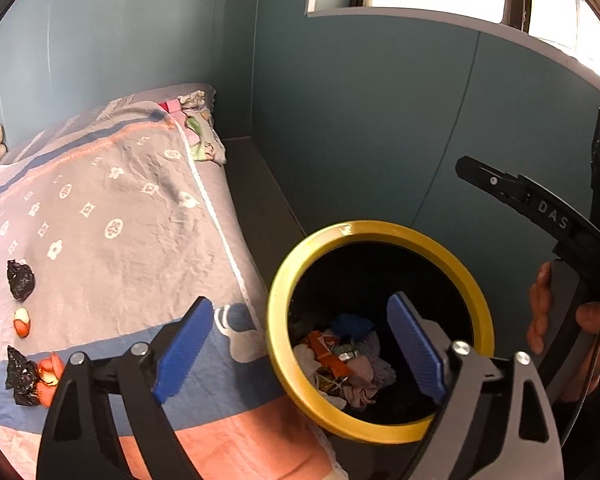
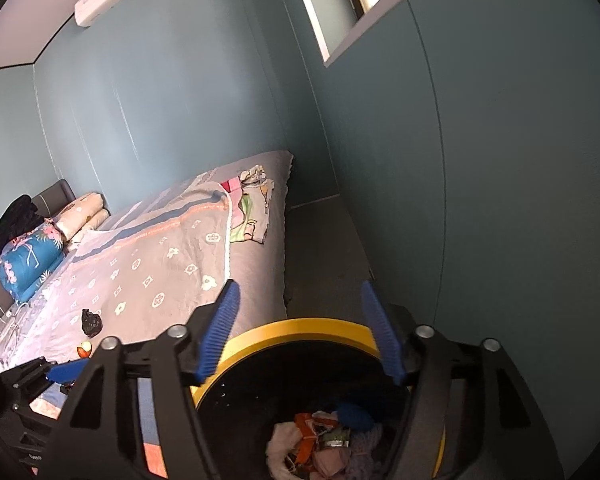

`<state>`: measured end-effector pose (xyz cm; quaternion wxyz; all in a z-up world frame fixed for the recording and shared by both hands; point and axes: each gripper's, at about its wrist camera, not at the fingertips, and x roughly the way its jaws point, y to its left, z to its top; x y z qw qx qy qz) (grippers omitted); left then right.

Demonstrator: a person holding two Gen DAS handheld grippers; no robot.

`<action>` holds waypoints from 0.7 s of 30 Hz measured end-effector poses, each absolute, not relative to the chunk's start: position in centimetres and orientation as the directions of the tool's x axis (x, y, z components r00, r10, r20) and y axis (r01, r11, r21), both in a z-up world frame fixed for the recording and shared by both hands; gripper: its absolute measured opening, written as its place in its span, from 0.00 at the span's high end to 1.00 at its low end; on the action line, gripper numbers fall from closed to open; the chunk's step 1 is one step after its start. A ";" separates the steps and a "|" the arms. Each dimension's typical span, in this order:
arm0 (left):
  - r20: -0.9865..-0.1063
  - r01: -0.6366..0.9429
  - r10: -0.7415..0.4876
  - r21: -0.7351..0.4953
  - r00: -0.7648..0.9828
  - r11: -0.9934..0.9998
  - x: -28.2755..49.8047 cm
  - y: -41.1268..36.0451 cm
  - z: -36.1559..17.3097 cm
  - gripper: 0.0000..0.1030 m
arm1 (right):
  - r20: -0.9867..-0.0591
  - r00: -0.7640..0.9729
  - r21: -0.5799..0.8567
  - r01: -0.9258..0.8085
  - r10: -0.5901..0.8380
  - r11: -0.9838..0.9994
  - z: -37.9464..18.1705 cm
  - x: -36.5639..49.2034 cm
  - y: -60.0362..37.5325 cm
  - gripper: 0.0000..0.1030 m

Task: Collect trash
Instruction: 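Open the left tool and then the right tool to drop both items into the bin, then move both tools back over the bed toward the black plastic bags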

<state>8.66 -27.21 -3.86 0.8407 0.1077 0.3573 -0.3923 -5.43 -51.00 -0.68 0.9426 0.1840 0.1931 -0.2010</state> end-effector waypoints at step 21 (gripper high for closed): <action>-0.636 0.517 -0.454 -0.099 0.624 0.850 14.5 -15.2 -2.8 0.08 | -0.440 0.889 0.225 0.245 -0.126 0.943 3.2 1.4 -43.9 0.15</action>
